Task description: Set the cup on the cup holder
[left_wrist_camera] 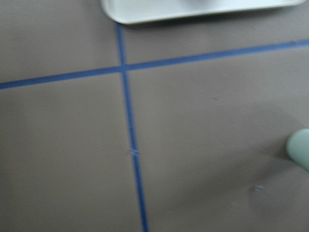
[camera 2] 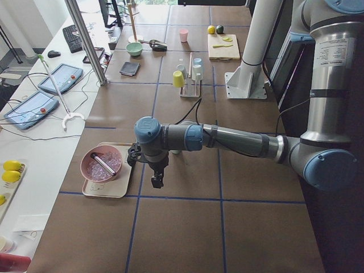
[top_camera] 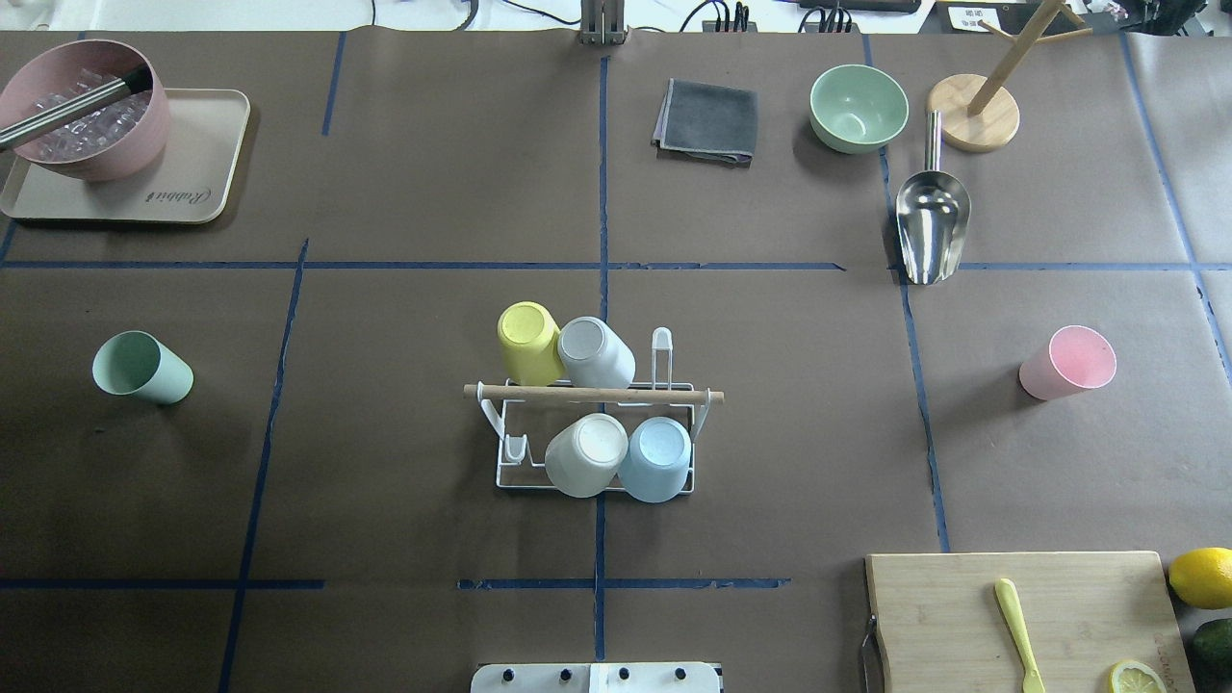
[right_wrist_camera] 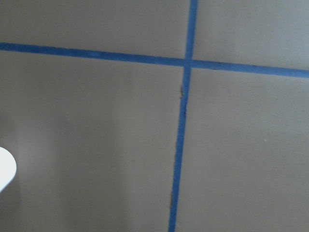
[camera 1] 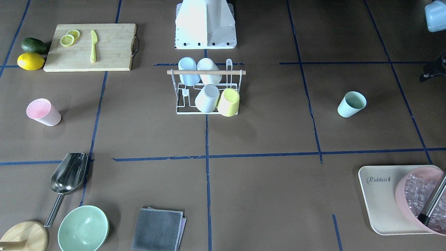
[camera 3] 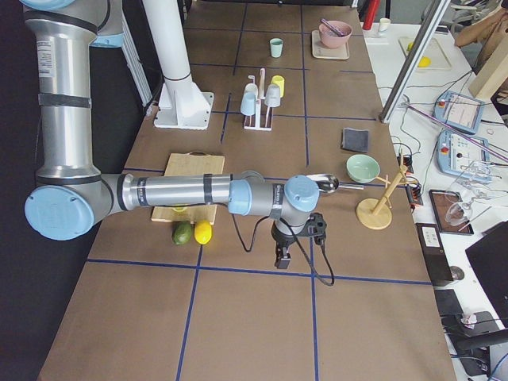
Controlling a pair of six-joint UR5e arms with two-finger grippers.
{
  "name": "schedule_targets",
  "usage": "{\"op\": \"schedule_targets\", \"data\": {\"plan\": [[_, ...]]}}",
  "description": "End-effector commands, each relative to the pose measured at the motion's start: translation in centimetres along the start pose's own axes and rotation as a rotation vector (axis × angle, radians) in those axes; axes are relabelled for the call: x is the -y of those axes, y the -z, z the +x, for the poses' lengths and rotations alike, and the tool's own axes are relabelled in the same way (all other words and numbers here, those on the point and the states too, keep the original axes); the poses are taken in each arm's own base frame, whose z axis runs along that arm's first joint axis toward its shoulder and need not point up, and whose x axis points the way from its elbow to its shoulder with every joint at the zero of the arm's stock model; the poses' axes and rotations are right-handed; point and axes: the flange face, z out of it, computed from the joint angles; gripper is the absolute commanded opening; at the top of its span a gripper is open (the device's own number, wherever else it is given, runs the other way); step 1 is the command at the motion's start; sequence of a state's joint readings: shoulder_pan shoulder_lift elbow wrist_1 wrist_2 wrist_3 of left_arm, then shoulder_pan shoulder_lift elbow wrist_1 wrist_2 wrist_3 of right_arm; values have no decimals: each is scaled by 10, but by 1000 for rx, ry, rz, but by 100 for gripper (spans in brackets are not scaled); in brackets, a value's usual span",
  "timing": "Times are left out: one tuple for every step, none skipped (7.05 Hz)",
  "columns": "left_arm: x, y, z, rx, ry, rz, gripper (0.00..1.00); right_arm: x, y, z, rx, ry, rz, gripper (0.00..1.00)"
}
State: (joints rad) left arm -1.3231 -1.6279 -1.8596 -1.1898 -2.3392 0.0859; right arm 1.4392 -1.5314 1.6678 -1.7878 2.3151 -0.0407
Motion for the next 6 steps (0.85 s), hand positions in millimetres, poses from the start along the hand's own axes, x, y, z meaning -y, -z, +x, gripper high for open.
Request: {"op": "schedule_targets", "data": {"plan": [[23, 23, 56, 21, -21, -70, 100, 44, 20, -71, 77, -31, -127, 100], [30, 24, 73, 21, -47, -78, 100, 57, 25, -101, 107, -42, -174, 100], [43, 28, 94, 20, -28, -129, 100, 72, 30, -117, 109, -50, -197, 100], [61, 21, 133, 24, -38, -206, 100, 94, 32, -123, 115, -73, -220, 100], [72, 10, 146, 50, -44, -251, 100, 114, 25, -126, 117, -100, -257, 100], [79, 1, 141, 56, -31, -274, 100, 131, 11, -125, 112, -121, -295, 100]]}}
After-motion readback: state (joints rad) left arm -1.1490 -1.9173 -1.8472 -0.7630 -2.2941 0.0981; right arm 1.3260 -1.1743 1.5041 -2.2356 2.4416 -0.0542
